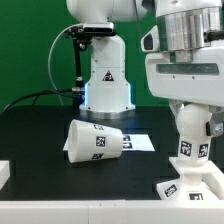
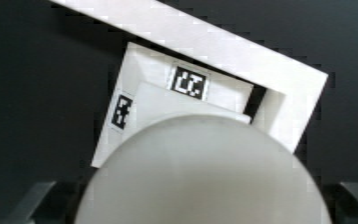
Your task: Assemble lamp
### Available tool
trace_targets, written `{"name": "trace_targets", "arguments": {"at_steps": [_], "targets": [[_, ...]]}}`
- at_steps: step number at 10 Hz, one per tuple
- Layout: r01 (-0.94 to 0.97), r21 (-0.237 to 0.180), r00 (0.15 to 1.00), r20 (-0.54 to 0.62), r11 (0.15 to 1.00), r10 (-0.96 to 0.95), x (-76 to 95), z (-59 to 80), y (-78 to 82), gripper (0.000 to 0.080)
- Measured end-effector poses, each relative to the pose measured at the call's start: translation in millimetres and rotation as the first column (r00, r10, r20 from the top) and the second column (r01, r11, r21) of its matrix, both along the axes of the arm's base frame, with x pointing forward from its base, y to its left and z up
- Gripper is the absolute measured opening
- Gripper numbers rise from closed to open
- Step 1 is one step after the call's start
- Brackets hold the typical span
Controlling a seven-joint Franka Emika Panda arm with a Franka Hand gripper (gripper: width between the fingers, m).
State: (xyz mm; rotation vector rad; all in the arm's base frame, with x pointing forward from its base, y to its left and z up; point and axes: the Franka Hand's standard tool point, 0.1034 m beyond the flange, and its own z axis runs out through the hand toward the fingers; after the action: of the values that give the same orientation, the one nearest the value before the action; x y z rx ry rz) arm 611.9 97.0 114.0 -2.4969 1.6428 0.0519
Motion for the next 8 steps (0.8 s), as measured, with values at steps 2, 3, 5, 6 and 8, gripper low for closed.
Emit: {"name": "trace_targets", "arguments": {"at_steps": [2,3,5,6,8], "targets": [[-0.261,-0.024,0.964,0.035,0.965,0.262,1.0,0.6,-3.4,0.0672],[-0.442,-0.042,0.894,0.053,0.896,0.444,2.3,2.2,-7.5,0.0691],[-0.627,-0.071,0.774,0.055,0.776,0.63,1.9,4.1,-2.8,0.0698],[-0.664,-0.077,0.742,0.058,0.744,0.668,1.9,3.0,-4.7,0.0699],[-0.767,-0.095,0.631,0.067,0.635,0.773,1.9,2.9,-5.0,0.0699]]}}
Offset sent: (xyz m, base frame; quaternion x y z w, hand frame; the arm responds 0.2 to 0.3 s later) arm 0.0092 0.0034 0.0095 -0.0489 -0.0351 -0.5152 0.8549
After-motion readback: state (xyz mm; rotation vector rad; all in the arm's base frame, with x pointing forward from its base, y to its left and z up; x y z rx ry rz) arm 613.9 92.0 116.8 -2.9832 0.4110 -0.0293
